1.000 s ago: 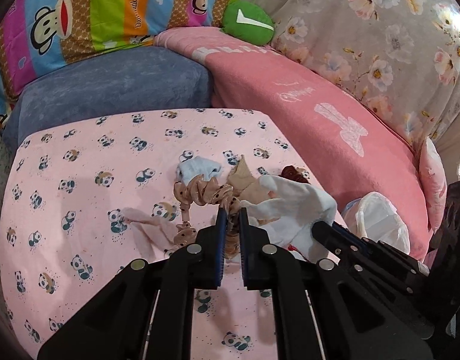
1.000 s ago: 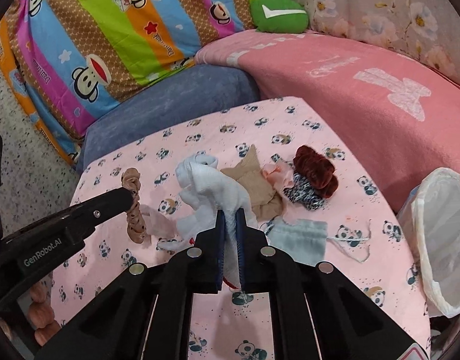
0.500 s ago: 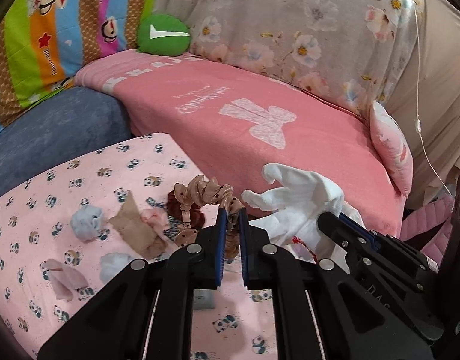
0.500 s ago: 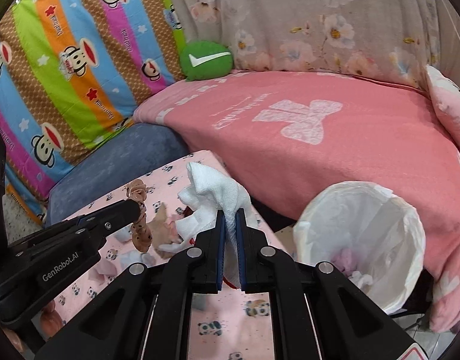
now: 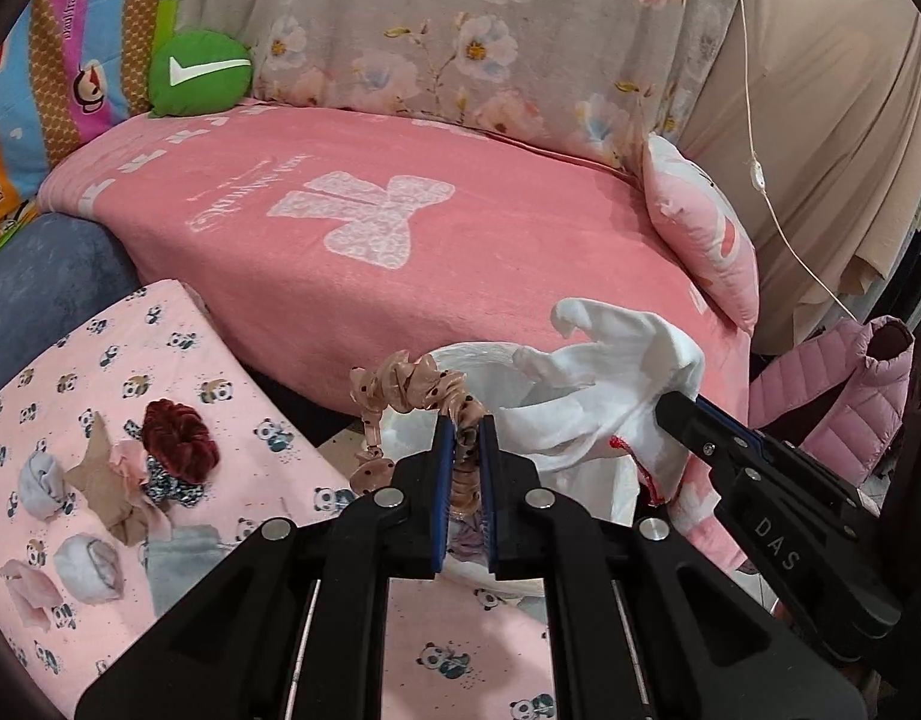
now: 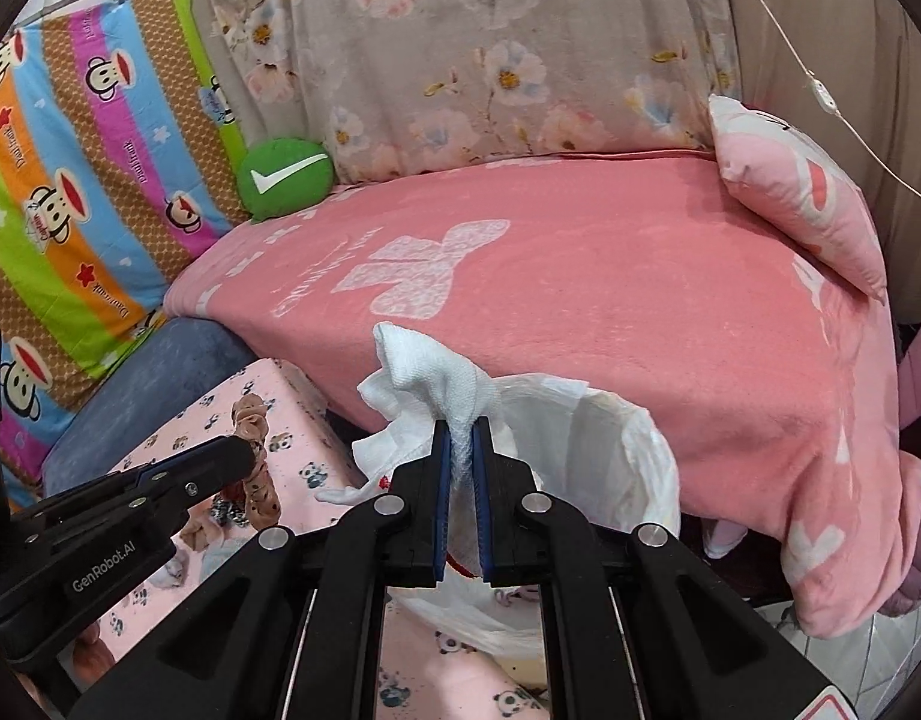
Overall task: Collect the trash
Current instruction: 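Carry the brown scrunchie and white glove over the trash bin, then open both tools to drop the scrunchie and glove into the bin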
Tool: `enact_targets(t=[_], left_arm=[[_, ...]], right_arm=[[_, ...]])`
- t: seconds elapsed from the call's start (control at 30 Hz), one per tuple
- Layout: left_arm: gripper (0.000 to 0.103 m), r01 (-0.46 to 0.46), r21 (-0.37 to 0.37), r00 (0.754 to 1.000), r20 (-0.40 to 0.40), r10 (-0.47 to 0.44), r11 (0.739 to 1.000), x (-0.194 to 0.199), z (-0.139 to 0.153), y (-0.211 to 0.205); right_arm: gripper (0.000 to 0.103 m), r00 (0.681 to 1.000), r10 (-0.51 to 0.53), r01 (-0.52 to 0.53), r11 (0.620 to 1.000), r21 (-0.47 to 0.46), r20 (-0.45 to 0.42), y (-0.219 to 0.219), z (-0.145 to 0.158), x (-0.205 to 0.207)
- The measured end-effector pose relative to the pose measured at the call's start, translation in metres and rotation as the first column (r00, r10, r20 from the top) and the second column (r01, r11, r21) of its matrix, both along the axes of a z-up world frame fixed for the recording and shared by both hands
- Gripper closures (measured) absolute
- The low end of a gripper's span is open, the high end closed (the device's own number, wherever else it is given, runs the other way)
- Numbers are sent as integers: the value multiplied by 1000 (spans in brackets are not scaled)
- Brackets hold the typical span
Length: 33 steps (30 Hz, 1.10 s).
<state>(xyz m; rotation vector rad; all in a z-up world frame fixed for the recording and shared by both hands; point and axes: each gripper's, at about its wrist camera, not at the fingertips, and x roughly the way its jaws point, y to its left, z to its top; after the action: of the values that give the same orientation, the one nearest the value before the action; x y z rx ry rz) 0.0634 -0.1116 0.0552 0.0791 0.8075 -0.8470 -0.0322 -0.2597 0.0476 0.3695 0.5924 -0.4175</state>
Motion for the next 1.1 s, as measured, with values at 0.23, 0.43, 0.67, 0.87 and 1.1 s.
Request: enact_targets(t=[0.23, 0.43, 0.67, 0.87, 1.1], left_arm=[[94, 64, -5, 998, -20, -65, 998, -9, -4, -35], [93, 89, -12, 995, -48, -89, 996, -7, -9, -51], [83, 68, -19, 995, -68, -69, 998, -1, -16, -57], [32, 24, 2, 999, -40, -24, 1000, 0, -21, -63], [31, 15, 28, 1000, -26, -14, 999, 2, -24, -65]], right_arm=[[94, 998, -70, 70, 997, 17, -5, -43, -12, -21], [94, 996, -86, 87, 995, 42, -15, -61, -23, -24], [94, 996, -81, 82, 996, 46, -27, -60, -30, -16], [88, 995, -85, 87, 995, 54, -45, -61, -38, -9], [78, 995, -93, 96, 993, 68, -40, -67, -41, -1]])
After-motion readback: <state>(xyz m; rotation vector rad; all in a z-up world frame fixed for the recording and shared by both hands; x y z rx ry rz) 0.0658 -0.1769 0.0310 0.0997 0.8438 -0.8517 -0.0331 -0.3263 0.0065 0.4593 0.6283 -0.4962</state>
